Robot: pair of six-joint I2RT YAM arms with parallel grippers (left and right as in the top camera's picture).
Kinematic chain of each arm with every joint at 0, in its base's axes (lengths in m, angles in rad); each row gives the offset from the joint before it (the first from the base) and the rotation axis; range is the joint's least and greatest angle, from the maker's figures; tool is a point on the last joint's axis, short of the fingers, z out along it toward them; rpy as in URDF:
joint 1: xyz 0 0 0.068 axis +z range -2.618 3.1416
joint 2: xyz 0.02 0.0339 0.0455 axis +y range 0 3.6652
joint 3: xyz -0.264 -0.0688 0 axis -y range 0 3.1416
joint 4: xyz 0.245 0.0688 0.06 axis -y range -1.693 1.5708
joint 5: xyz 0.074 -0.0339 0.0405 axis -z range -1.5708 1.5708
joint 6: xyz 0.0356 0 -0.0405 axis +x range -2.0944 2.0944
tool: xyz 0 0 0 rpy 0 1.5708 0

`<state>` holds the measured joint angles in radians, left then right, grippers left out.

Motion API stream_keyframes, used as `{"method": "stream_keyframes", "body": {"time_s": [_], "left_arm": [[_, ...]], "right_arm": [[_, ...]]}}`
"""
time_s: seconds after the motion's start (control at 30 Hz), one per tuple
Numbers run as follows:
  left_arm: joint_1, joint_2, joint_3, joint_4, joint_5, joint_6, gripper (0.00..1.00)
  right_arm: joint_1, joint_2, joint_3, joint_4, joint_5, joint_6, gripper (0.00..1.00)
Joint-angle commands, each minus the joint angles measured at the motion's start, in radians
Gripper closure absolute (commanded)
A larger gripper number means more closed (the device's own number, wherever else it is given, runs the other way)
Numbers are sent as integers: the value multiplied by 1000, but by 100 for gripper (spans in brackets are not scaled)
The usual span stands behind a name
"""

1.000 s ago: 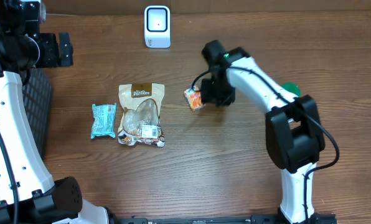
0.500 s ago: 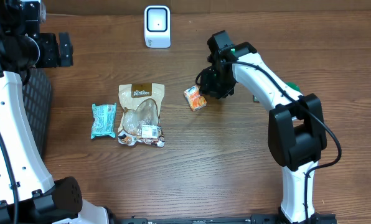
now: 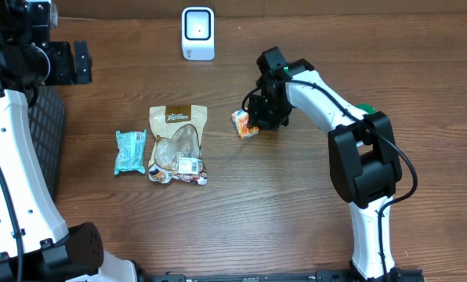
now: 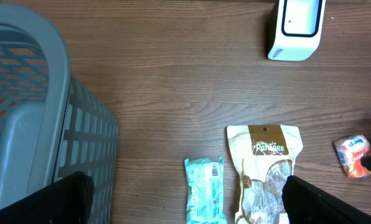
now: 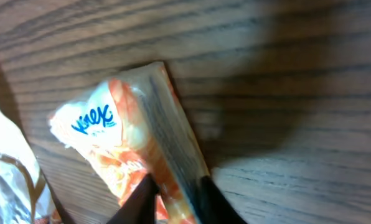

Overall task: Scan the item barcode
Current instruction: 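Move the right gripper to the orange tissue pack and grasp it, then lift the orange tissue pack and carry it toward the scanner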

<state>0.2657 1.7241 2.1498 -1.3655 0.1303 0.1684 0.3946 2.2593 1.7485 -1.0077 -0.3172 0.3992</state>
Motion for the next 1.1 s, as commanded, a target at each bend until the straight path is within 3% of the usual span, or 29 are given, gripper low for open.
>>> {"method": "stream_keyframes", "body": {"time_s": [0.0, 0.27, 0.5, 1.07], "left_arm": [[2, -2, 20, 1, -4, 19, 0], [2, -2, 20, 1, -4, 19, 1], [2, -2, 20, 1, -4, 19, 1], [2, -2, 20, 1, -4, 19, 0]], "right_arm": [[4, 15, -30, -5, -6, 16, 93], [-26, -6, -2, -57, -96, -42, 96], [-140, -157, 20, -55, -542, -223, 96], [-297, -288, 20, -40, -1236, -327, 96]]}}
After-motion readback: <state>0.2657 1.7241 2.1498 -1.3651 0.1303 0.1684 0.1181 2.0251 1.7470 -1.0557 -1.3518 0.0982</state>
